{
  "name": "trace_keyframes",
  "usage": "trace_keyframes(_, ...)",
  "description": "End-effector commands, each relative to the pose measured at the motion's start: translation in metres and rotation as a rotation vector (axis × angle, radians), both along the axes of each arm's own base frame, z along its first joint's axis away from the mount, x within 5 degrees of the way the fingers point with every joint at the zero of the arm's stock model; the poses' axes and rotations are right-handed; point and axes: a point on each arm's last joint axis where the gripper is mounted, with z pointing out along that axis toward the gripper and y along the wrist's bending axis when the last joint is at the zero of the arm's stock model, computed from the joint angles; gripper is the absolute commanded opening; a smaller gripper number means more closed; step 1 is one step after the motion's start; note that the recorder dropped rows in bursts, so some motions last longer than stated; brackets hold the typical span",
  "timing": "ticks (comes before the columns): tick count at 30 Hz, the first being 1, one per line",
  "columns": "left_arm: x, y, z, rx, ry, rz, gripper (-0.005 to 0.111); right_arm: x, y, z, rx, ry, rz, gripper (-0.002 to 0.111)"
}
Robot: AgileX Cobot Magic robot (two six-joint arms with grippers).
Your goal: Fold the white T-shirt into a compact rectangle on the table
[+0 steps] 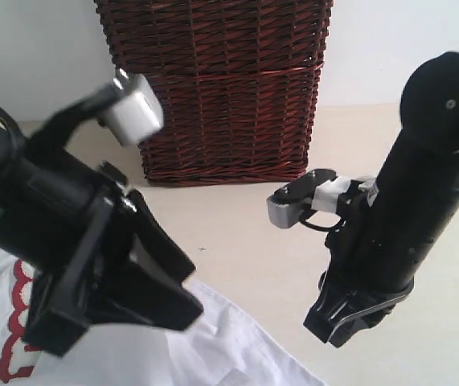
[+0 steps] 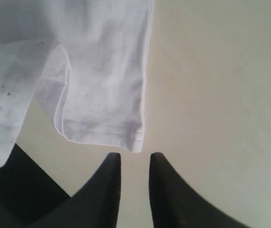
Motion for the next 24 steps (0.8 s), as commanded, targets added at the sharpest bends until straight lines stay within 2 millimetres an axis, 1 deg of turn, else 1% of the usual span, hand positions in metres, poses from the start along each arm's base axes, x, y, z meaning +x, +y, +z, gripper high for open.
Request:
trace_keyframes(1, 0.006, 0.026, 0.022, -0.058, -0.073, 0.185, 0.048, 0.005, 0.005, -0.029, -0.044, 0.084, -0.018, 0.03)
trace_keyframes(5, 0.006, 0.035, 0.029, -0.098, -0.136, 0.269, 0.048, 0.007, 0.007, -0.046, -0.072, 0.147, -0.024, 0.037)
trace_keyframes(9, 0.007, 0.036, 0.03, -0.113, -0.16, 0.301, 0.048, 0.007, 0.01, -0.054, -0.076, 0.168, -0.028, 0.037)
trace_keyframes(13, 0.007, 0.036, 0.03, -0.115, -0.159, 0.305, 0.048, 0.003, 0.022, -0.066, -0.097, 0.142, 0.028, 0.037)
trace_keyframes(15, 0.007, 0.036, 0.03, -0.118, -0.157, 0.306, 0.048, 0.001, 0.026, -0.074, -0.135, 0.129, 0.052, 0.037)
trace_keyframes(18, 0.007, 0.036, 0.03, -0.118, -0.157, 0.306, 0.048, 0.002, 0.024, -0.085, -0.233, 0.1, 0.024, 0.037)
trace_keyframes(21, 0.007, 0.036, 0.03, -0.118, -0.157, 0.306, 0.048, 0.001, 0.021, -0.091, -0.277, 0.13, 0.009, 0.035)
trace_keyframes(24, 0.007, 0.036, 0.03, -0.118, -0.157, 0.306, 0.048, 0.0, 0.023, -0.095, -0.272, 0.151, 0.002, 0.029)
